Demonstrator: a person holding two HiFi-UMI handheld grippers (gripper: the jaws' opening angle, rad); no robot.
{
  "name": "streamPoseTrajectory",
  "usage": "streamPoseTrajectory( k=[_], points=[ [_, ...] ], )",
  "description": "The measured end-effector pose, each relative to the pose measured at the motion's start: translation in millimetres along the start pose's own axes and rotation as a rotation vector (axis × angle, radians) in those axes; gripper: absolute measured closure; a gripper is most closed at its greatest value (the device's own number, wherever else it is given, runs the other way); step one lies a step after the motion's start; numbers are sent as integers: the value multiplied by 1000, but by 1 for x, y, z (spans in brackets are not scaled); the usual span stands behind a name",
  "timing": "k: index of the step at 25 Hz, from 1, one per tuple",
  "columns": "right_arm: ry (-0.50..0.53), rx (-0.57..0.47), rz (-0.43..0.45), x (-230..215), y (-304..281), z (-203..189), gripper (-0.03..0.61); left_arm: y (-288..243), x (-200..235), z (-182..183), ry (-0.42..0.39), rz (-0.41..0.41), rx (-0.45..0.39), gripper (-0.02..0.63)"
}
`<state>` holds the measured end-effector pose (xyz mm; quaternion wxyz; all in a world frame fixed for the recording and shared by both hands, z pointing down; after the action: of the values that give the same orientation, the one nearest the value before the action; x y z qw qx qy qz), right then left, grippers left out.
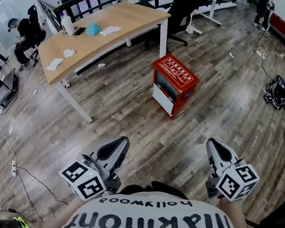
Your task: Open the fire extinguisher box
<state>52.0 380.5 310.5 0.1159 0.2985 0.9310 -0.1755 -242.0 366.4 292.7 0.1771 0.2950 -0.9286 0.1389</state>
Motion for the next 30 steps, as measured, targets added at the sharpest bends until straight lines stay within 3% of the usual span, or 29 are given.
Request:
streamPoseTrajectory(
  k=[4,11,21,30],
  points=[
    [-3,15,21,1,1,-5,569,10,-1,-2,-4,47,-8,607],
    [106,86,46,12,-1,-12,569,30,16,6,-27,252,-86,607],
    [213,157,77,31,2,-29,569,40,25,18,43,303,-109,607],
    [201,161,80,27,11,-36,569,49,19,17,2,308,-84,607]
  ],
)
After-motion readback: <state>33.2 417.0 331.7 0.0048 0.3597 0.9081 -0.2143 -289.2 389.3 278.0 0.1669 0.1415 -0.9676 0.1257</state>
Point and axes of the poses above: the fingertips, and each gripper's own axes: y backward along the fingers, x to its left, z out of its top, the point moved 4 cm from there along y, backward along the fingers, and after that the axes turned 11 degrees about z, right-handed, at the moved point
